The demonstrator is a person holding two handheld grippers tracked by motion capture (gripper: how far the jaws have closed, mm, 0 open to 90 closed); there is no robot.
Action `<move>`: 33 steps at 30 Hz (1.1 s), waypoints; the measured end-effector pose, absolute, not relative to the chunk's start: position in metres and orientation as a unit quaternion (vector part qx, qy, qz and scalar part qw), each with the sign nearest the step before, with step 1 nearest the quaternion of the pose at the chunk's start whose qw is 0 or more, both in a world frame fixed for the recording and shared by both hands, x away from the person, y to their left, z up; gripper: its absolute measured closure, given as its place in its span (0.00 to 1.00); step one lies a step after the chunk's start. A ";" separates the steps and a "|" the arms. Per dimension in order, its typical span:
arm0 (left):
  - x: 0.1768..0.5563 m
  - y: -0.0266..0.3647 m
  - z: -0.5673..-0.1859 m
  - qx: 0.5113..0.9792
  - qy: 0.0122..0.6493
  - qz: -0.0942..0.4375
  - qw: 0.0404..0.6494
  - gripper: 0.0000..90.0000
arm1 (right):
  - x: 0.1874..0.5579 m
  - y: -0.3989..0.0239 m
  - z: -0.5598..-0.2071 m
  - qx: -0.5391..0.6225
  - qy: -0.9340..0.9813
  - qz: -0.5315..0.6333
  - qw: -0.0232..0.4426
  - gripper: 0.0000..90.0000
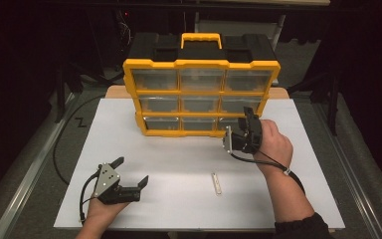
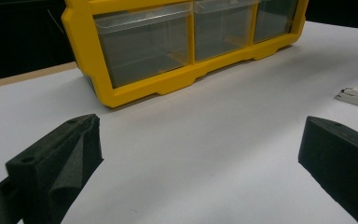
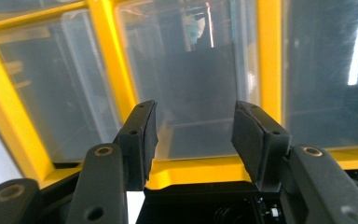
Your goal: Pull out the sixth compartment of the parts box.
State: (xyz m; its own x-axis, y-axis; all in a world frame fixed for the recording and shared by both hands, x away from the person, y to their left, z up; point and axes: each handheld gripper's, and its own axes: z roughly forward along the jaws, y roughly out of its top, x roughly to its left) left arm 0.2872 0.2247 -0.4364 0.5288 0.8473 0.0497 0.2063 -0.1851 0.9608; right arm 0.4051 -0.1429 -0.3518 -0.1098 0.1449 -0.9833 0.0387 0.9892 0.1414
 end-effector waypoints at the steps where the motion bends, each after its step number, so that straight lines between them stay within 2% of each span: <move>1: 0.287 0.225 -0.436 0.705 0.374 0.309 0.518 0.00 | 0.406 -0.143 -0.351 0.068 0.742 0.045 0.666 0.59; 14: 0.287 0.225 -0.436 0.704 0.373 0.308 0.520 0.00 | 0.414 -0.140 -0.331 0.057 0.733 0.034 0.677 0.65; 33: 0.287 0.226 -0.436 0.704 0.372 0.309 0.521 0.00 | 0.423 -0.136 -0.326 0.031 0.726 0.012 0.687 0.76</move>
